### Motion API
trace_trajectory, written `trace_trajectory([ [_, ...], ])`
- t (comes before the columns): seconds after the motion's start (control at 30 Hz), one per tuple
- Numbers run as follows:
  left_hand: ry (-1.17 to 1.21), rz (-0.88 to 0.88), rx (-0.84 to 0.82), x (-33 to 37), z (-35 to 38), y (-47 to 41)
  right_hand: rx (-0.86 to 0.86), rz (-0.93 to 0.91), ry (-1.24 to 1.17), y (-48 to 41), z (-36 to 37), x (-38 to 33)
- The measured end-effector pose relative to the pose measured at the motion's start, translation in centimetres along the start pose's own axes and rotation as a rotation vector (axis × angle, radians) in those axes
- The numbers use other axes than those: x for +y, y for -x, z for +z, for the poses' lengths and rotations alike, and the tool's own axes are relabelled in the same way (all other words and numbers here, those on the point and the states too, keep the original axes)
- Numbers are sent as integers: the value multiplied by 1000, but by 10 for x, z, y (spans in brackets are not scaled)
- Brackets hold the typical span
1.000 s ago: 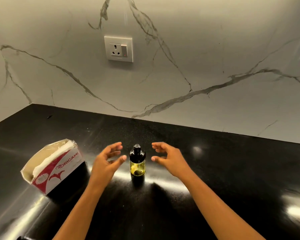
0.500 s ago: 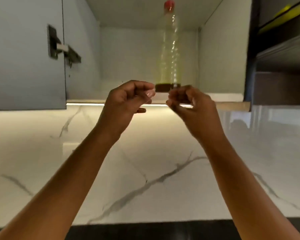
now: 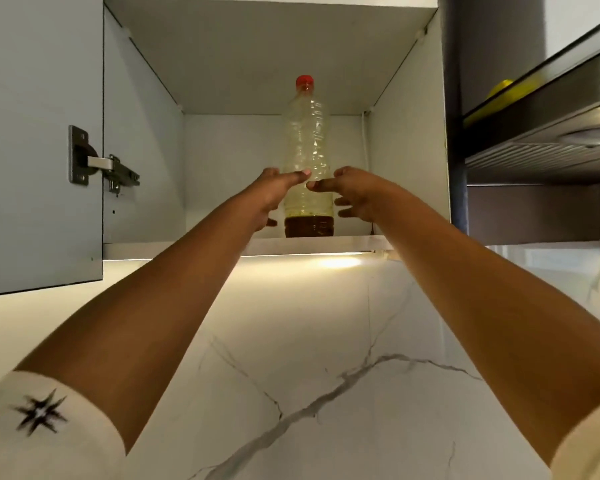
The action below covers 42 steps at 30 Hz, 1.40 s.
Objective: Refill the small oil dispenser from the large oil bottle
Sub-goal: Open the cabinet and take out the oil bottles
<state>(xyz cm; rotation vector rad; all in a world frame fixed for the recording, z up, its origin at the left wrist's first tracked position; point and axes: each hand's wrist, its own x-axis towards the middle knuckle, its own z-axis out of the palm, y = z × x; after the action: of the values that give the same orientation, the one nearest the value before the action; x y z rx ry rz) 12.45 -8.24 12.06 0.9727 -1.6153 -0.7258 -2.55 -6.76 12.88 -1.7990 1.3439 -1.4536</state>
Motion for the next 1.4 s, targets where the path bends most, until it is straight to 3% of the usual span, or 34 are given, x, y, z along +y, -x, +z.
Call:
trace_trajectory([
  [0.17,104,-49,-161,-1,2,2,-186,28,-86,-3,1,7],
  [0.63,98,51,-118,41,-21,36,-184,-139,-74,27,-15,-32],
  [0.93,-8,157,-11,60,-26,127,-246,-245,-30,114,-28,-44],
  [1.17,12,58,-7,23,5,217,-329,-224,-108,193,-23,7],
  [1.4,122,-101,-9,-65,31,304,-394,-197,-135,272,20,101],
])
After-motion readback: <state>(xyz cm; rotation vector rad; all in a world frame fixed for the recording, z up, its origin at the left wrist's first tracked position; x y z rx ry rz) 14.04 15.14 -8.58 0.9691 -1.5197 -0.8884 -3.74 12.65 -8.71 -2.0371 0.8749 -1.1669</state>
